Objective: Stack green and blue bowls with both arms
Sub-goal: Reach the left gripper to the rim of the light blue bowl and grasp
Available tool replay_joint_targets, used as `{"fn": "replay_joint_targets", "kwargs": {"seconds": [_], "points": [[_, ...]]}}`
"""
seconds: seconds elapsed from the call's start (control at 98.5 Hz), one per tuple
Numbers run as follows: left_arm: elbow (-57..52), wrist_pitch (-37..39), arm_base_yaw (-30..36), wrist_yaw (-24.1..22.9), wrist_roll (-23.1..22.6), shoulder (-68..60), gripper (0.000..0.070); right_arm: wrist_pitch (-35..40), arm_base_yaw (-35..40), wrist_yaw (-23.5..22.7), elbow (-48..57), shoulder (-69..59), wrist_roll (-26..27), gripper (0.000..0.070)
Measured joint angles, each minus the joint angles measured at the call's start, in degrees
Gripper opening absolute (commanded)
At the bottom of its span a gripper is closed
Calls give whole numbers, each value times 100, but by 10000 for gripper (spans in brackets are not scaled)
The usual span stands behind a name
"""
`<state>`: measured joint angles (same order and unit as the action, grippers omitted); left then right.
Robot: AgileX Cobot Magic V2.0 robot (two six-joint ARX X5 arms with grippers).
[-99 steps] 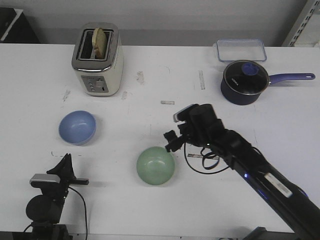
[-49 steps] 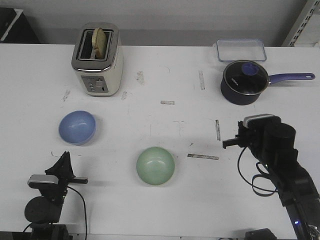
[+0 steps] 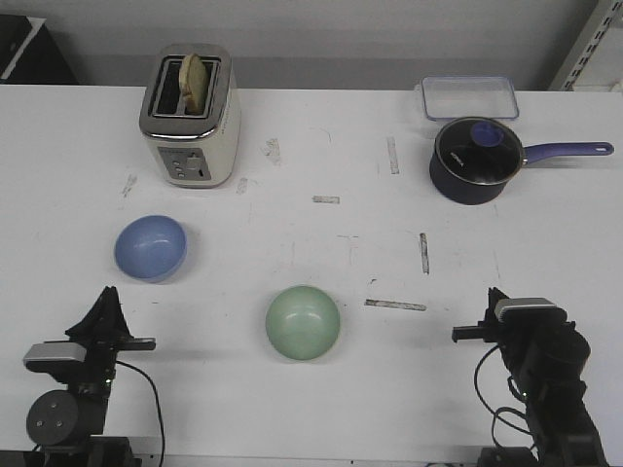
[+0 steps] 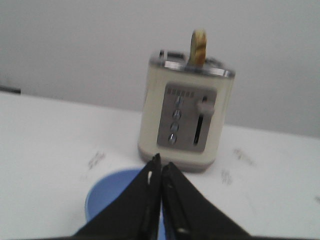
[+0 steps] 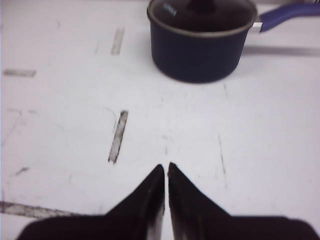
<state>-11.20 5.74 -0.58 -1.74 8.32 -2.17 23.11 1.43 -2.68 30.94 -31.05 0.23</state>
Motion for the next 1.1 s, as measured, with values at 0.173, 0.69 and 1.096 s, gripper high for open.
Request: {"fn": "replay_joint_targets", "kwargs": {"seconds": [0.173, 0.69, 1.096], "points": [[-1639, -675, 0, 0, -17, -955, 76, -146, 0, 0, 0, 44, 0, 1], [-5753, -3338, -177, 7, -103, -5158, 572, -240, 0, -2, 0, 42, 0, 1], [-5764, -4192, -990, 24, 17, -7713, 567, -240, 0, -4, 0, 42, 0, 1]]}}
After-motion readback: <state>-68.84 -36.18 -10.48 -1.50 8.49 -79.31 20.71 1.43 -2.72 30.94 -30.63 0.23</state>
